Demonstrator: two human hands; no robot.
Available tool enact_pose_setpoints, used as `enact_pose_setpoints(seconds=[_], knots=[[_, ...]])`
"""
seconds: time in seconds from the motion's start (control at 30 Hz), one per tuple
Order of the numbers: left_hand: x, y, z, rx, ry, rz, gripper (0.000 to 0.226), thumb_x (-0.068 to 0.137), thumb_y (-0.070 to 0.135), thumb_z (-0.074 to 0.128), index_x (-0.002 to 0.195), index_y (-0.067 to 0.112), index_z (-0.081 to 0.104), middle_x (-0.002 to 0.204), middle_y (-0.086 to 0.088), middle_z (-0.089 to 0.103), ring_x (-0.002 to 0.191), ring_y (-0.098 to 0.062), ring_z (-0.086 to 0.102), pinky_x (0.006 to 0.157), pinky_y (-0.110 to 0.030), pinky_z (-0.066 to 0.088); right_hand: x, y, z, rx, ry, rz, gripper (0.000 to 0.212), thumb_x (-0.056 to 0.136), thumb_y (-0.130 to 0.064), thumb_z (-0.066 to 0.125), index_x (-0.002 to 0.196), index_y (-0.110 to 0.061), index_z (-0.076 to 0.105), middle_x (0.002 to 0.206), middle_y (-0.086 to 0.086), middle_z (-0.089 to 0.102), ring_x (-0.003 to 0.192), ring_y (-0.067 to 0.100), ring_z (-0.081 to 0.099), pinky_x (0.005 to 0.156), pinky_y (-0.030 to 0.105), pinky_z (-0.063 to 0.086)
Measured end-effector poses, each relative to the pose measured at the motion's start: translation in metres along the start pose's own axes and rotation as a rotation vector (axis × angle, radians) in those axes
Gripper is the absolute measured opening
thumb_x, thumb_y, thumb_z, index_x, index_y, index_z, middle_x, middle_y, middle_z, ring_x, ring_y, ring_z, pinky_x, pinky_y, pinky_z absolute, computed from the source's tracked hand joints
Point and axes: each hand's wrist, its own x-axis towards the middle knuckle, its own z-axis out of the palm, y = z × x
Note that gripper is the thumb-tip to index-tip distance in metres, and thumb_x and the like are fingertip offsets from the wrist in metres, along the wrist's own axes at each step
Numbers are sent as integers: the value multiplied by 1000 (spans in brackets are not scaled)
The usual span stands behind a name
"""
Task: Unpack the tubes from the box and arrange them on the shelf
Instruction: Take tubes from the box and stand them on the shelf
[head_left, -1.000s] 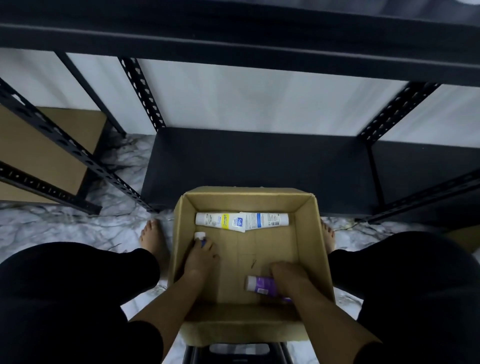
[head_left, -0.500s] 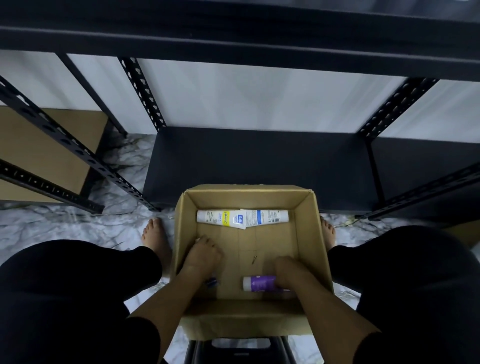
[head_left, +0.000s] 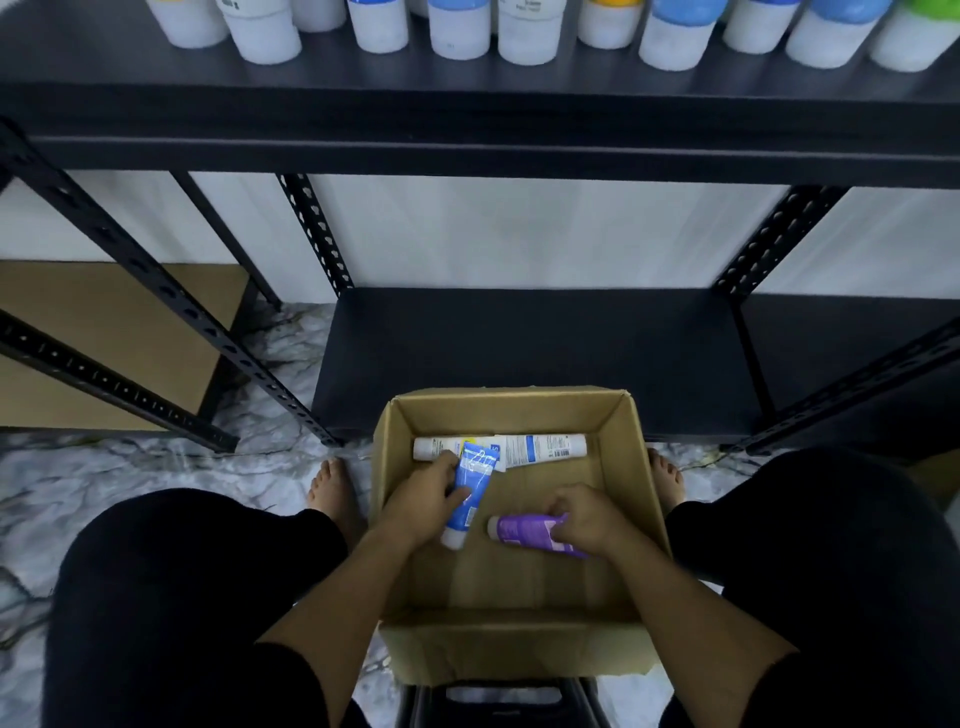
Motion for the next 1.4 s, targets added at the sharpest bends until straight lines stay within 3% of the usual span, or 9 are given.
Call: enact_pose_setpoints(seconds=[0.27, 0.4, 0.53, 0.77, 0.93, 1.07, 1.17, 1.27, 1.4], knots=[[-32, 28, -27, -318, 267, 68, 47, 92, 20, 65, 118, 43, 34, 91, 7, 71, 78, -14, 71, 77, -46, 58, -33, -49, -36, 157, 262, -230, 30, 76, -11, 71, 97, -31, 63, 97, -6, 68, 87, 12, 64, 71, 23, 53], [-53, 53, -50, -396, 463, 145, 50, 91, 9, 66, 122, 33, 34, 101, -2, 67, 71, -10, 69, 66, -17, 52, -64, -83, -70, 195, 403, -354, 31, 79, -10, 67, 102, -30, 59, 90, -11, 69, 77, 4, 64, 65, 18, 51], [-73, 75, -87, -472, 539, 199, 51, 93, 17, 63, 124, 43, 32, 86, 2, 74, 75, -17, 71, 72, -43, 57, -96, -122, -103, 197, 497, -472, 33, 80, -11, 65, 101, -35, 56, 79, -11, 67, 65, 3, 59, 55, 15, 43], [-106, 117, -173, -487, 683, 357, 51, 96, 12, 60, 130, 33, 28, 71, 11, 70, 58, -5, 61, 58, -24, 47, -149, -205, -164, 52, 632, -724, 36, 87, -20, 69, 109, -40, 48, 84, -10, 69, 70, 10, 63, 65, 28, 52], [-133, 144, -241, -490, 753, 455, 49, 96, 15, 60, 129, 36, 29, 83, -1, 74, 72, -22, 68, 61, -39, 53, -187, -278, -207, 20, 756, -926, 37, 86, -19, 68, 114, -37, 51, 92, -11, 69, 73, 8, 64, 67, 31, 55], [-152, 165, -285, -459, 862, 521, 50, 96, 14, 60, 132, 30, 29, 87, 12, 72, 71, -16, 66, 58, -32, 51, -210, -336, -234, -29, 838, -1034, 35, 88, -23, 68, 117, -32, 51, 89, -11, 66, 66, -4, 59, 57, 12, 47], [-162, 171, -312, -471, 913, 524, 51, 97, 17, 60, 133, 34, 28, 86, -1, 74, 75, -25, 67, 70, -48, 54, -219, -374, -245, -44, 879, -1088, 33, 87, -20, 65, 117, -28, 52, 75, -10, 63, 61, 2, 56, 58, 20, 47], [-172, 174, -332, -476, 964, 553, 51, 97, 13, 59, 133, 32, 28, 89, 20, 72, 77, -24, 70, 70, -52, 58, -219, -404, -249, -70, 887, -1106, 32, 88, -19, 64, 117, -26, 53, 82, -6, 65, 68, 7, 56, 62, 25, 48], [-183, 174, -347, -481, 1002, 541, 49, 98, 16, 58, 132, 35, 27, 87, -3, 74, 74, -23, 71, 69, -54, 58, -208, -434, -248, -109, 900, -1095, 32, 89, -18, 62, 118, -27, 54, 93, 4, 68, 84, 23, 61, 66, 34, 53]])
